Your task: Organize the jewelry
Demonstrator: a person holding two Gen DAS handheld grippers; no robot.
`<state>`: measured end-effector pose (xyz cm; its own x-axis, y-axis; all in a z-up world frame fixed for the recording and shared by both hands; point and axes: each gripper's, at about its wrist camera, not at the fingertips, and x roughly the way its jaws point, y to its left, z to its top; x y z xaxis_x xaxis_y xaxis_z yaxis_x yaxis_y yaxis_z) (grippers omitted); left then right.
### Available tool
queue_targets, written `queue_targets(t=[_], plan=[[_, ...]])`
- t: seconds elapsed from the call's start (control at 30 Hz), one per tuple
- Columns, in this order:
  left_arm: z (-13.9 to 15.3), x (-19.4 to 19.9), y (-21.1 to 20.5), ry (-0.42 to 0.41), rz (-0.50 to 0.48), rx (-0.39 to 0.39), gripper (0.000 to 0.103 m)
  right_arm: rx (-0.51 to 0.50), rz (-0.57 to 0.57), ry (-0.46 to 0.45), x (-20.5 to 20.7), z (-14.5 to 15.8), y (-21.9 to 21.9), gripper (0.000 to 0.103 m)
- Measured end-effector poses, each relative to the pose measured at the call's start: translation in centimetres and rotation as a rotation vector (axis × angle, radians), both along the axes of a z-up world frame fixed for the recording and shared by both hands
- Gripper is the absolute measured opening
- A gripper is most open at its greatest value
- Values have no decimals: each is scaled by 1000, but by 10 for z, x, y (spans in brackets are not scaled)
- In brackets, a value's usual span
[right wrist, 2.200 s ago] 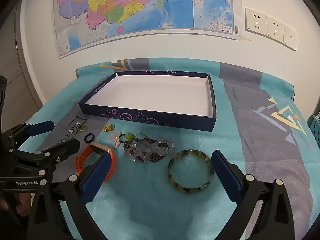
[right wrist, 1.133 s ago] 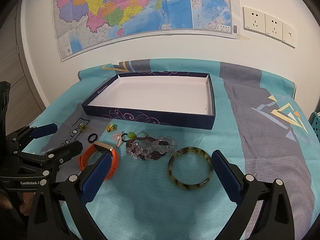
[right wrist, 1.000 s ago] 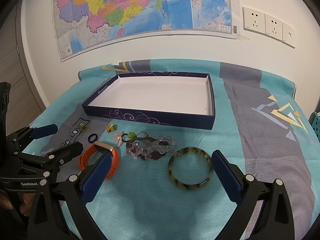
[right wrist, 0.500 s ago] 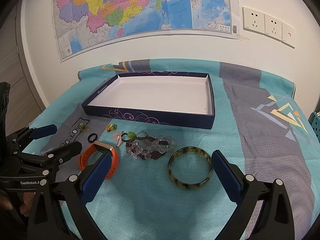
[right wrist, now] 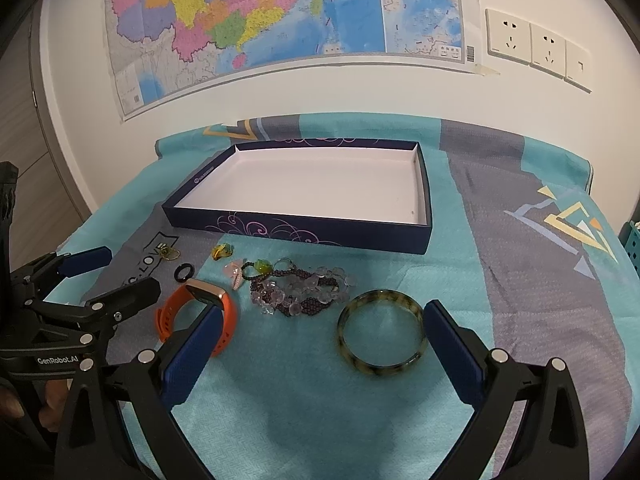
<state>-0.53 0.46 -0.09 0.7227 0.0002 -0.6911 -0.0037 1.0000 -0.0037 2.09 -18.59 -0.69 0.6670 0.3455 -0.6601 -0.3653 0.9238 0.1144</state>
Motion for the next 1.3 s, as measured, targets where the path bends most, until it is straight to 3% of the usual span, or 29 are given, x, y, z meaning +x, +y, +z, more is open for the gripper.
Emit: queue_targets(t=[1.07, 1.3], plan=[[-10, 6, -6, 36, -30, -19, 97, 11, 3, 12, 0, -2, -2, 97], [-14, 9, -7, 51, -51, -26, 91, 12, -1, 22, 4, -4, -9, 97]])
